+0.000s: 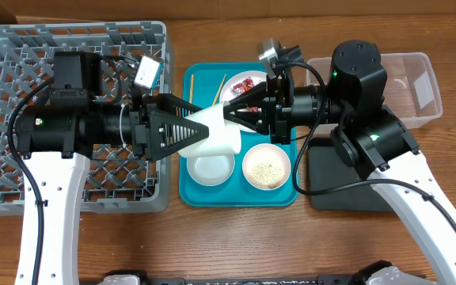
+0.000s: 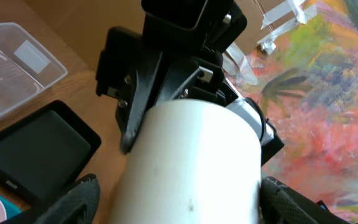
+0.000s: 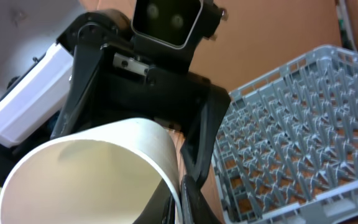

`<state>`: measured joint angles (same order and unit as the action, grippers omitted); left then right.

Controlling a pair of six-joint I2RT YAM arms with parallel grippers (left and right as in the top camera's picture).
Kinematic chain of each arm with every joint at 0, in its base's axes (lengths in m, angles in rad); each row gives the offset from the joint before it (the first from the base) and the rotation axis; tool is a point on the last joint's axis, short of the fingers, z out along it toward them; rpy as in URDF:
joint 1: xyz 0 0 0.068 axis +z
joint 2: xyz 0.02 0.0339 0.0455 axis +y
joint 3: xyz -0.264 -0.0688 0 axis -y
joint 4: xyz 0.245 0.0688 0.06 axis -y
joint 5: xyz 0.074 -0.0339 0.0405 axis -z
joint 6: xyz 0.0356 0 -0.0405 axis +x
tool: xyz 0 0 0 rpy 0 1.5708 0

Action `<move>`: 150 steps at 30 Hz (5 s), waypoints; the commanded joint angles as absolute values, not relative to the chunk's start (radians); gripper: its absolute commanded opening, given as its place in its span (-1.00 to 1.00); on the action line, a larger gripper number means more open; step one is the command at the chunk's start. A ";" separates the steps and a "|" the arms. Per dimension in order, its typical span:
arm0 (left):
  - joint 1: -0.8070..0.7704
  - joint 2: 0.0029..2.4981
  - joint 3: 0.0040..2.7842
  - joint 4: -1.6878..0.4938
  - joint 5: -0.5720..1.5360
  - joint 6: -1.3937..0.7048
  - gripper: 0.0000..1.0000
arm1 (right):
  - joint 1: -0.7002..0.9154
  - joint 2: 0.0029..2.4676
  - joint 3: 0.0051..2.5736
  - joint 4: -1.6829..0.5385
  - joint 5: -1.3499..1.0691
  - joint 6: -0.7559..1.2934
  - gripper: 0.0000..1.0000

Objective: Sort waste into correct bins and load items into the dishwasher
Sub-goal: 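Hand the paper cup from the right gripper to the left gripper, then place the paper cup upright in the dish rack with the left gripper, then grasp the red snack wrapper on the white plate with the right gripper, then carry the wrapper to the clear bin and release it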

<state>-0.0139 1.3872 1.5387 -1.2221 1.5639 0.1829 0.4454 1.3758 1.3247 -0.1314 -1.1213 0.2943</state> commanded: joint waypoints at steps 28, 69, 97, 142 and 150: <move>-0.019 1.381 1.549 -1.147 1.581 0.202 0.26 | 0.443 1.369 1.343 -0.002 -1.200 0.447 -0.92; 0.156 1.367 1.428 -1.547 -0.167 -0.424 0.16 | 0.466 1.369 1.343 -0.954 -0.427 0.389 0.73; 0.164 1.365 1.552 -1.380 0.240 -0.171 0.78 | 0.466 1.369 1.343 -0.947 -0.393 0.389 0.75; -0.180 1.240 1.805 -1.381 0.207 -0.164 1.00 | 0.472 2.069 1.604 -0.704 -0.084 0.239 -0.92; -0.180 1.308 1.805 -1.381 0.207 -0.164 1.00 | 0.424 1.798 1.638 -0.786 -0.055 0.241 -0.92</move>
<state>-0.1768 1.2804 1.7935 -1.3800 0.2062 -0.1608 0.4618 1.9755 1.5841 -0.7723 -0.0887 0.2352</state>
